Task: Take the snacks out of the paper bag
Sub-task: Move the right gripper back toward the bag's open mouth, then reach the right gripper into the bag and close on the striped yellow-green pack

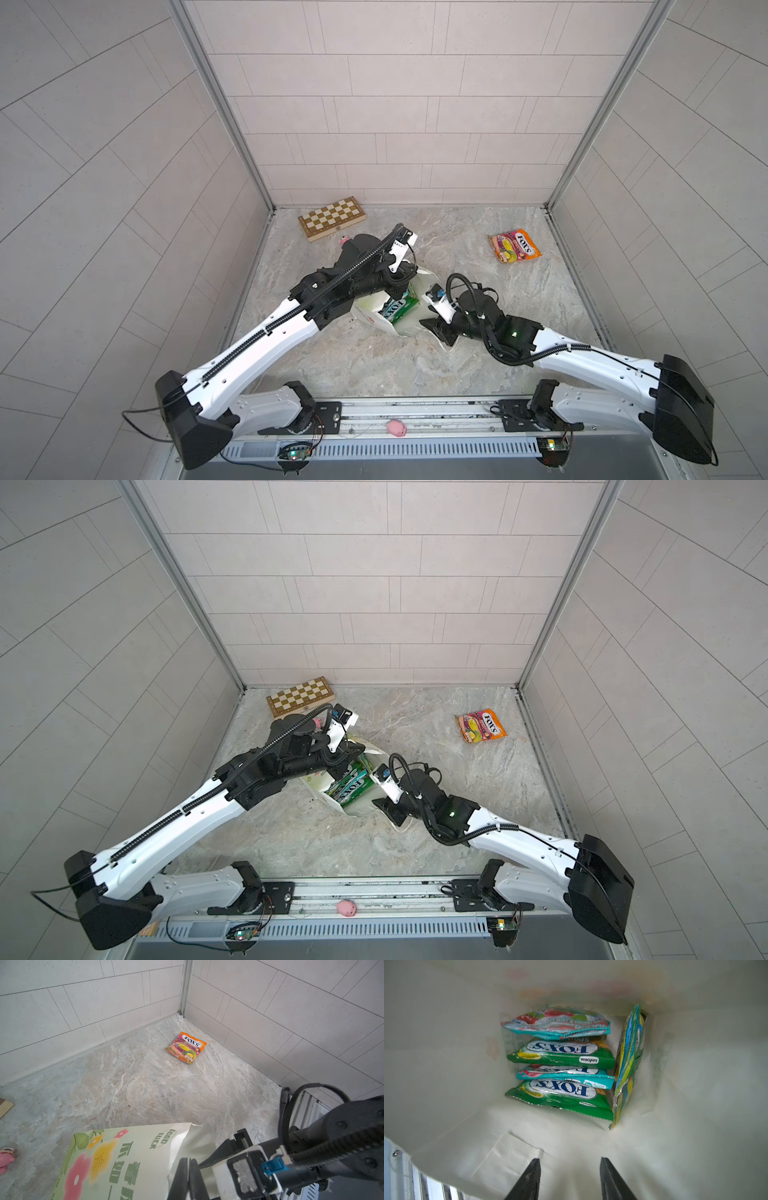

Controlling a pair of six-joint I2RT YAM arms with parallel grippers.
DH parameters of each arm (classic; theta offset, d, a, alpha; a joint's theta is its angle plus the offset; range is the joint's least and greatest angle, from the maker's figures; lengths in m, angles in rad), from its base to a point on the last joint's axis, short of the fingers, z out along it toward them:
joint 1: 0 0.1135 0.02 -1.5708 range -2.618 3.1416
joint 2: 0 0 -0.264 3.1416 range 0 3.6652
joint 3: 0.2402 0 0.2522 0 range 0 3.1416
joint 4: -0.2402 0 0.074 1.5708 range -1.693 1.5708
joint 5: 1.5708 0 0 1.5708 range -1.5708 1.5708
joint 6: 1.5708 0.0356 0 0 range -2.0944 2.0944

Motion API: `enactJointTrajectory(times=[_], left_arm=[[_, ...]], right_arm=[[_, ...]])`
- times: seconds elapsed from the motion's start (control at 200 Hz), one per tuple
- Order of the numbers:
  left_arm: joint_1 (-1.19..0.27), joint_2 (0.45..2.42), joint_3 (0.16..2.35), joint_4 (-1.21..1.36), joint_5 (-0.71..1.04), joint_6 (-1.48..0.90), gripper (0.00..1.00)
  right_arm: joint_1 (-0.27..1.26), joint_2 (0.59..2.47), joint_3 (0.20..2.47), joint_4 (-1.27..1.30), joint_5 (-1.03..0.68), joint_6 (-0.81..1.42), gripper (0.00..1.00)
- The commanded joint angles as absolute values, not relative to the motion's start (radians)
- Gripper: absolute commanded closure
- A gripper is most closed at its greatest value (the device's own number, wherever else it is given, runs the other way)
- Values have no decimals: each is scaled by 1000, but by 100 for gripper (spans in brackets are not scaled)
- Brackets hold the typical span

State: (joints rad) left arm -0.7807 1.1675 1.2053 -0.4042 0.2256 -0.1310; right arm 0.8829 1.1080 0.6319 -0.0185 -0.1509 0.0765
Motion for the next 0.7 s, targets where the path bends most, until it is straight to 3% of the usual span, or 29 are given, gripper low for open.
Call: enactJointTrajectory(times=[0.0,0.4,0.696], left_arm=[[-790,1137,1195,-348,227,-146,100],[-796,1138,1193,-343,282,-135,100],[-804,1145,1192,-343,302,-125,100]], right_arm=[[903,1122,625,-2,-106,48,51],[992,1249,685,-5,-23,26,48],[1006,1312,749,-4,254,92,53]])
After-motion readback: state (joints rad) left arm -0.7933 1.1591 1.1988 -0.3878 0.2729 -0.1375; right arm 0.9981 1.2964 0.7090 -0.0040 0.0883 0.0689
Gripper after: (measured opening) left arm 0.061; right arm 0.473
